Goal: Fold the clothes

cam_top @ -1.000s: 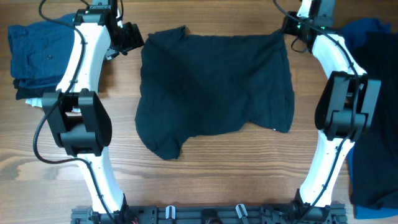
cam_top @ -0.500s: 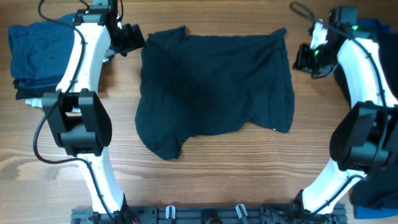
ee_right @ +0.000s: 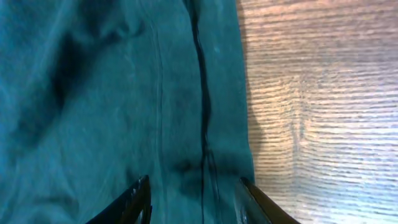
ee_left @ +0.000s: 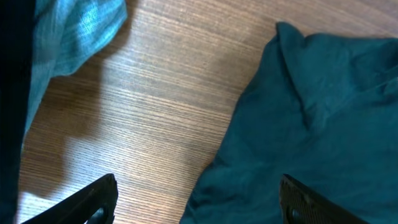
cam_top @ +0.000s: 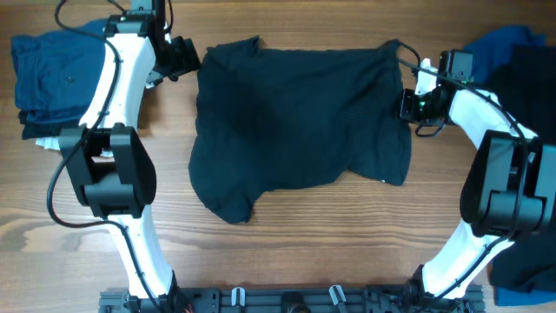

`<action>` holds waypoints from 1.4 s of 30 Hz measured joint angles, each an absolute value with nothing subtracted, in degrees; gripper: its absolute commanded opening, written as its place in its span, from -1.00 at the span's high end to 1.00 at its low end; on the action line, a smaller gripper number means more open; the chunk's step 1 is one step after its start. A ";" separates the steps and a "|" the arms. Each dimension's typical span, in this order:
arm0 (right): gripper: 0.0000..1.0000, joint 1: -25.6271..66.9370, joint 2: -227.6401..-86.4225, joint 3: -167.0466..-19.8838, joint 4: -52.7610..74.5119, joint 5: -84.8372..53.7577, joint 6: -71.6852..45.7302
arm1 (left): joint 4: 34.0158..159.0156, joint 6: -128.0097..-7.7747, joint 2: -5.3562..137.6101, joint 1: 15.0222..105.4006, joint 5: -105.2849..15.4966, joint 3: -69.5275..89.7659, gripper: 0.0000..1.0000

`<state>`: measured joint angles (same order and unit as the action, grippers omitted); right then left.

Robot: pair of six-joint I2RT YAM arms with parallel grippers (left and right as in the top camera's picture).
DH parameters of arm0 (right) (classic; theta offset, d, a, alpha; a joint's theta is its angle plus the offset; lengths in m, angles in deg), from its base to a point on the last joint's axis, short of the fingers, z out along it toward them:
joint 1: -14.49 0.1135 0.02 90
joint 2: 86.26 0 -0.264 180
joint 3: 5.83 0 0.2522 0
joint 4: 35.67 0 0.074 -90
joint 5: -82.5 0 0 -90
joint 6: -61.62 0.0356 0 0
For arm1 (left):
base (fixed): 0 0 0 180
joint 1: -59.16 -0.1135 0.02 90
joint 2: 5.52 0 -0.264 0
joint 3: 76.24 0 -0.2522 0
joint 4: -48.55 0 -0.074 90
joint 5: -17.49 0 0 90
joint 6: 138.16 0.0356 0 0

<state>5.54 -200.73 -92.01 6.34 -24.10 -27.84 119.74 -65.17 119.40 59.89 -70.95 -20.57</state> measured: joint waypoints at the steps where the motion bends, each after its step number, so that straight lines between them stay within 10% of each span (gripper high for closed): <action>1: 0.16 5.54 -200.73 -91.27 5.33 -24.23 -27.84 | 119.45 -65.17 119.43 59.89 -70.95 -19.85 -0.64; 9: 0.49 5.54 -200.73 -90.85 4.31 -28.14 -27.67 | 117.18 -65.17 119.43 59.89 -70.95 -15.23 -0.64; 29: 0.31 5.54 -201.39 -90.83 -1.62 -25.63 -27.64 | 117.14 -65.17 119.43 59.89 -70.95 -15.21 -0.65; 42: 0.91 5.43 -203.05 -90.98 -2.45 -25.67 -27.84 | 117.14 -65.17 119.43 59.89 -70.95 -15.21 -0.66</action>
